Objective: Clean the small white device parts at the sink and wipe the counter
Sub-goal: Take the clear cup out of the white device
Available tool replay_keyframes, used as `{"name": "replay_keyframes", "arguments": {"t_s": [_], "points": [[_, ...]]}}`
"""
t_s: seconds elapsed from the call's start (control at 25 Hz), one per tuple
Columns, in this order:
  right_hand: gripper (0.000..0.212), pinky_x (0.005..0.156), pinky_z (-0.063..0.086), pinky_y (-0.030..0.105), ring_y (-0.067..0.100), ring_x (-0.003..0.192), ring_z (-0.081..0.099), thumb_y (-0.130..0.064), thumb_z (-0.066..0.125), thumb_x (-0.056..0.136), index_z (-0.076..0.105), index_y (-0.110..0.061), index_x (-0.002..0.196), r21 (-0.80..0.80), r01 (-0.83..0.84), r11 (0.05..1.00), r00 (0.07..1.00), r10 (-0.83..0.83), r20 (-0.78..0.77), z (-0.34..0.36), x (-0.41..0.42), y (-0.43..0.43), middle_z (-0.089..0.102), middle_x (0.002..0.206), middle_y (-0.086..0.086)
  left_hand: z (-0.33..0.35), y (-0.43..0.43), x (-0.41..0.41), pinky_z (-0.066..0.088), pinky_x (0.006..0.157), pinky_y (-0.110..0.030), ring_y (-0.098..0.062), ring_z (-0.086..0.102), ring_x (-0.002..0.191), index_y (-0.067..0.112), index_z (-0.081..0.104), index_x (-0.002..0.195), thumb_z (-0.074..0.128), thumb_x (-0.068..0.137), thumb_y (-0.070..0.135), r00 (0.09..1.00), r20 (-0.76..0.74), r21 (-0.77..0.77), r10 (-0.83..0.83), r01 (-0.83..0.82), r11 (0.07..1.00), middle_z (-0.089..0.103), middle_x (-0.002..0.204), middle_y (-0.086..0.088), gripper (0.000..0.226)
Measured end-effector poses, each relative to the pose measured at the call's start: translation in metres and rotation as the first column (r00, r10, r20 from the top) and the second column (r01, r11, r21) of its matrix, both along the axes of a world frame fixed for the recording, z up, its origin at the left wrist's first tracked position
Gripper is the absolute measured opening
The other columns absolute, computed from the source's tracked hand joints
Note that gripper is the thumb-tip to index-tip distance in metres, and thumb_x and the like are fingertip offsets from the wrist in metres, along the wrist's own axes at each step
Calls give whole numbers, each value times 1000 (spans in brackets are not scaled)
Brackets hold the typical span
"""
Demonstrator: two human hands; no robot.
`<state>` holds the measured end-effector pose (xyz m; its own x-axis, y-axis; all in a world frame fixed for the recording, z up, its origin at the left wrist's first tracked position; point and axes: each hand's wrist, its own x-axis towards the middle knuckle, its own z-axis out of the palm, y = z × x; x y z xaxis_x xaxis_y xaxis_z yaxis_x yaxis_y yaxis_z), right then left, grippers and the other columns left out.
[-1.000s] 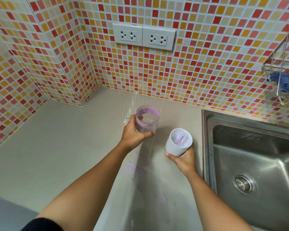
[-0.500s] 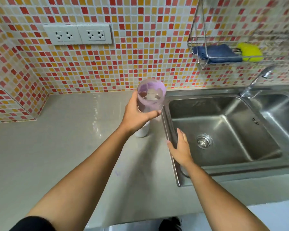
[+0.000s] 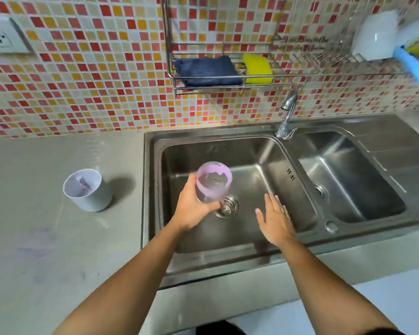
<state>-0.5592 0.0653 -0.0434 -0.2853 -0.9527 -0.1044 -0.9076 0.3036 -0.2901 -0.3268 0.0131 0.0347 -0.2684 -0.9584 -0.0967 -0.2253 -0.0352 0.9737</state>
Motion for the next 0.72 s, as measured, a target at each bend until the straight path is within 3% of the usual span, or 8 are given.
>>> {"name": "replay_keyframes", "arguments": {"t_s": [0.12,0.28,0.4,0.48,0.6,0.72], "points": [[61,115,4,35,21,144,1,-36,29,98,7,-7,147,92,42,995,994,-32,-107,-4,-71,3,1,157,8,-19,2,-43,44,77,-8,-1,58,101,33,44,116,86,59,11,997,67,45,39,-42,998,59,112,12,74],[65,117,5,37,24,144,-2,-36,28,98,1,-3,146,161,131,978,977,-100,-186,-20,-134,-2,-5,156,11,-35,0,-72,46,84,-20,-5,59,101,32,44,118,88,58,15,987,150,87,61,-75,993,59,112,11,76],[67,116,6,38,25,144,-2,-35,32,97,1,-3,146,135,134,982,979,-109,-173,-32,-159,-17,-3,156,12,-39,-12,-84,45,81,-18,-7,59,97,28,45,118,88,58,14,977,205,97,63,-84,992,59,111,8,75],[66,115,8,39,25,144,1,-31,36,96,4,-2,146,93,115,989,981,-98,-169,-39,-165,-24,0,156,13,-45,-25,-87,42,83,-22,-12,54,101,21,47,120,86,59,16,943,330,38,39,-55,998,56,113,5,74],[62,114,12,42,27,143,9,-21,42,94,13,0,145,42,117,992,980,-109,-168,-46,-168,-26,8,155,15,-62,-46,-85,34,93,-29,-28,44,113,13,43,130,76,62,14,746,666,-120,-15,128,984,49,122,-6,75],[60,113,16,44,29,142,15,-15,46,93,18,1,143,0,118,993,980,-117,-162,-50,-169,-25,15,153,16,-64,-59,-82,38,98,-37,-34,34,119,12,34,138,65,66,3,541,841,-145,-16,252,957,36,131,-13,79]]}}
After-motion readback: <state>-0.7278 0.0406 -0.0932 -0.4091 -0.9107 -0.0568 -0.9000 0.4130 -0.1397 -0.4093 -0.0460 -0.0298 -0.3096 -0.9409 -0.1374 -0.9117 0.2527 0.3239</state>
